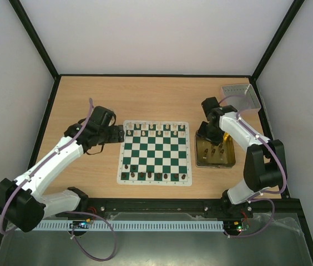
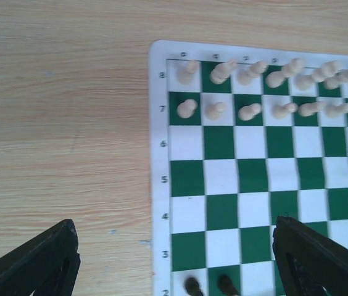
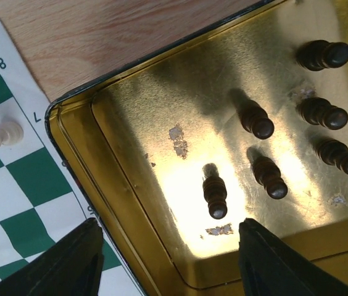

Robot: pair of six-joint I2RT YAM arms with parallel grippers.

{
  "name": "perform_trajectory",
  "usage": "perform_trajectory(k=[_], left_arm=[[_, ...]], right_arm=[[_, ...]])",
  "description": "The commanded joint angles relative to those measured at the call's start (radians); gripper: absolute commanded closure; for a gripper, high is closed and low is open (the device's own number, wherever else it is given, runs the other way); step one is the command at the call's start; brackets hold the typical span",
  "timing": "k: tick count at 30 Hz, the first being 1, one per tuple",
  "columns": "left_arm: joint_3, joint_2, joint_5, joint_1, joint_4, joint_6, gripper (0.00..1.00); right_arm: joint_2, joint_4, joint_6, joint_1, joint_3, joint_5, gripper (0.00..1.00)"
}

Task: Set up the chess pieces on the board
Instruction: Pick up the chess piece from the storage box.

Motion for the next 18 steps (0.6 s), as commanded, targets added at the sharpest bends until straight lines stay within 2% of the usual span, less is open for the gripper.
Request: perform_trajectory(k=[1, 7, 11, 18], left_arm=[[0.022, -0.028, 0.261, 0.078, 0.041, 0.041, 0.14], [0.003, -0.029, 0.390, 0.097, 0.088, 0.064, 0.12], [-0.015, -0.028, 0.468, 0.039, 0.124, 0.107, 0.08], [-0.042, -0.005, 0.408, 0.013, 0.124, 0.117, 0.07]], right_arm=[[0.003, 0.017, -0.011, 0.002, -0.009, -0.021, 0.42], [-0.016, 0.026, -0.006, 0.002, -0.047, -0.039, 0.44], [-0.034, 0.040, -0.006, 0.001, -0.099, -0.038, 0.45], [-0.028, 0.070, -0.008, 0.001, -0.123, -0.025, 0.48]])
